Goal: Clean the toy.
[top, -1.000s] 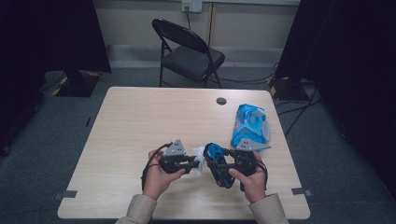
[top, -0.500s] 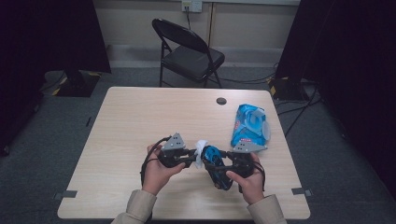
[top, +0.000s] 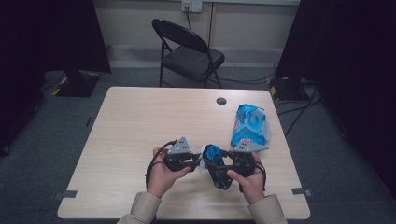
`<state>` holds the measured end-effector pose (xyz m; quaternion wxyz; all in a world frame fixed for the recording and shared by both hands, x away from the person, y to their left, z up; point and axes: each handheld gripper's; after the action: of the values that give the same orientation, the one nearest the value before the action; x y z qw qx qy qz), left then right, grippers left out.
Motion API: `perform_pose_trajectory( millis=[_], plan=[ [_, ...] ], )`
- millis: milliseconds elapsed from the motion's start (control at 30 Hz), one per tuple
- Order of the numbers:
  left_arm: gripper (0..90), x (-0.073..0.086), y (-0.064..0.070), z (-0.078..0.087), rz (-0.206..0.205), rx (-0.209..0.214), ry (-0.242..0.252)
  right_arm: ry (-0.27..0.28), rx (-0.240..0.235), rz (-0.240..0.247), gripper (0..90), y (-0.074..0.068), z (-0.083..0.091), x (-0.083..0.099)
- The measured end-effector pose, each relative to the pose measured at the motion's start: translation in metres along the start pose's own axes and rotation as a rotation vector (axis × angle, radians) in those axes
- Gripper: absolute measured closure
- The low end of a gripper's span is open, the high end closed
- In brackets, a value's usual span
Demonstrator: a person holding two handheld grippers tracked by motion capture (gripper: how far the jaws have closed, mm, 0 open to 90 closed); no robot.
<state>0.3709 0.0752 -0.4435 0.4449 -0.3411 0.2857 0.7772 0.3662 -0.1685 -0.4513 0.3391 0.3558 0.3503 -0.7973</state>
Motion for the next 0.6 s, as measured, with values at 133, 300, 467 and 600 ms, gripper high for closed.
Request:
perform_pose_trajectory(
  millis=[133,300,467,600],
  plan=[
    [76.7,0.003,0.003,-0.006,-0.005,0.012,-0.016,0.002,0.003,0.003,25.0,0.000,0.000,0.000],
    [76.7,0.009,0.008,-0.016,-0.008,0.025,-0.030,0.002,0.000,-0.006,25.0,0.002,0.000,0.001],
    [76.6,0.012,0.013,-0.025,-0.019,0.036,-0.048,0.005,0.003,-0.013,25.0,0.003,0.001,0.001],
    [76.6,0.013,0.016,-0.029,-0.023,0.041,-0.057,0.010,0.003,-0.016,25.0,0.004,0.002,0.001]
  ],
)
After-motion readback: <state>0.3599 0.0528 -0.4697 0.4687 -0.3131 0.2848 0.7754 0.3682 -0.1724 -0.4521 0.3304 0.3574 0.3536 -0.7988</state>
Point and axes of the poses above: each handheld gripper's, and its own axes: z roughly backward along the jaws, x roughly out of its underside, y roughly to its right, and after that the axes turned 10 degrees about -y, right-handed
